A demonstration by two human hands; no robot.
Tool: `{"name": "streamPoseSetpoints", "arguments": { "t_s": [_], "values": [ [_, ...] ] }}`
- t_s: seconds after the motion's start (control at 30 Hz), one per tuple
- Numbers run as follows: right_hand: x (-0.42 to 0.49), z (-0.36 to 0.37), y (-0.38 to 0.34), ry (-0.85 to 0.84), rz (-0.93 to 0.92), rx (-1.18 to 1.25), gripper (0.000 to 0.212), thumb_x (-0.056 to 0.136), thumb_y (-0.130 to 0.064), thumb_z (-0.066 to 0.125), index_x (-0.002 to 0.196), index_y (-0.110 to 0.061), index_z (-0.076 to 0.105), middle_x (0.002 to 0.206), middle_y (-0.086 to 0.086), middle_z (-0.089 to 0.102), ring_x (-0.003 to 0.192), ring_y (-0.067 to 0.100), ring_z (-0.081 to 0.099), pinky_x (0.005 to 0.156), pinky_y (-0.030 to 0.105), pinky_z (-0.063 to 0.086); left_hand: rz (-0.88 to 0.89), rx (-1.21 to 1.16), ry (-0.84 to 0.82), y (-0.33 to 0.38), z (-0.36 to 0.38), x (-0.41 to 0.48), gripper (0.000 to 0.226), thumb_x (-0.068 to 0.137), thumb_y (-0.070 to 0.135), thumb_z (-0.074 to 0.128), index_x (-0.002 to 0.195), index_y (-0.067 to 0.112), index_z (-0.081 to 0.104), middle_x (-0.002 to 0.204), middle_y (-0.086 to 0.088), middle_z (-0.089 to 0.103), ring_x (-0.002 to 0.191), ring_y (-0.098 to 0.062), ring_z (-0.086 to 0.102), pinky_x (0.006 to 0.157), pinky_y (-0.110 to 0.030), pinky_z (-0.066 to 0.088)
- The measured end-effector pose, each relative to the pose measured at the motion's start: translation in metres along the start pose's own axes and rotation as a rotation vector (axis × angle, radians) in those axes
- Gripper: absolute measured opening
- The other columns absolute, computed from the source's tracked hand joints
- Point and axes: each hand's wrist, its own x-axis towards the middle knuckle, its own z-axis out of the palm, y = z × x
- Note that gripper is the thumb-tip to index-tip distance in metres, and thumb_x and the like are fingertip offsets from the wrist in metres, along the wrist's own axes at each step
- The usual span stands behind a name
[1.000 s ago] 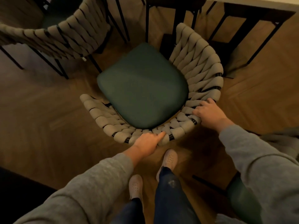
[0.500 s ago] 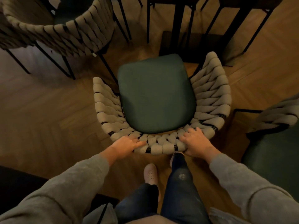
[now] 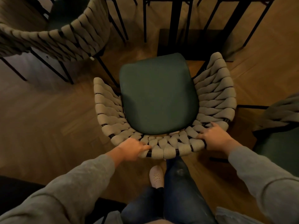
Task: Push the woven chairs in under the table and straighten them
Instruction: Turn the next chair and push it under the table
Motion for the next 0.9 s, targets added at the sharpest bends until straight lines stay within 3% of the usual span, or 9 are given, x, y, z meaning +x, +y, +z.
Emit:
{"name": "streamPoseSetpoints", "arguments": {
  "t_s": [0.13, 0.43, 0.6, 0.73, 0.9],
  "values": [
    [0.031, -0.025, 0.010, 0.021, 0.016, 0.018, 0.041, 0.089, -0.035, 0.052, 0.130, -0.040, 0.051, 0.119, -0.008, 0.062, 0.118, 0.016, 0.054, 0.115, 0.054, 0.016, -0.017, 0.010, 0.002, -0.047, -0.027, 0.013, 0.062, 0.093, 0.022, 0.055, 0.147, 0.034, 0.027, 0.131, -0.001, 0.054, 0.110, -0.022, 0.058, 0.087, -0.037, 0.052],
    [0.100, -0.110, 0.039, 0.041, -0.030, 0.061, 0.036, 0.091, -0.030, 0.051, 0.127, -0.030, 0.054, 0.118, -0.001, 0.062, 0.113, 0.019, 0.055, 0.112, 0.043, 0.027, -0.139, 0.036, -0.044, -0.153, -0.093, 0.048, 0.048, 0.091, 0.031, 0.056, 0.134, 0.041, 0.036, 0.126, 0.006, 0.059, 0.113, -0.019, 0.055, 0.097, -0.042, 0.043],
    [0.137, -0.151, 0.062, -0.028, -0.160, 0.063, 0.059, 0.089, -0.020, 0.054, 0.143, -0.033, 0.035, 0.123, 0.000, 0.060, 0.120, 0.020, 0.051, 0.118, 0.054, 0.013, -0.178, 0.084, -0.026, -0.194, -0.126, 0.059, 0.049, 0.095, 0.033, 0.054, 0.139, 0.041, 0.035, 0.141, 0.011, 0.048, 0.130, -0.018, 0.044, 0.104, -0.040, 0.036],
    [0.156, -0.171, 0.058, 0.024, -0.129, 0.074, 0.054, 0.094, -0.019, 0.050, 0.143, -0.037, 0.035, 0.120, 0.000, 0.062, 0.113, 0.020, 0.056, 0.106, 0.043, 0.033, -0.210, 0.079, -0.069, -0.223, -0.140, 0.060, 0.052, 0.093, 0.031, 0.058, 0.139, 0.041, 0.036, 0.140, 0.010, 0.048, 0.128, -0.020, 0.044, 0.104, -0.043, 0.038],
    [0.166, -0.191, 0.055, 0.015, -0.125, 0.051, 0.052, 0.096, -0.015, 0.047, 0.144, -0.032, 0.038, 0.120, 0.000, 0.061, 0.111, 0.019, 0.057, 0.105, 0.041, 0.035, -0.196, 0.097, -0.067, -0.249, -0.141, 0.061, 0.052, 0.094, 0.033, 0.055, 0.140, 0.041, 0.034, 0.142, 0.011, 0.045, 0.127, -0.019, 0.044, 0.102, -0.043, 0.039]
  ]
}}
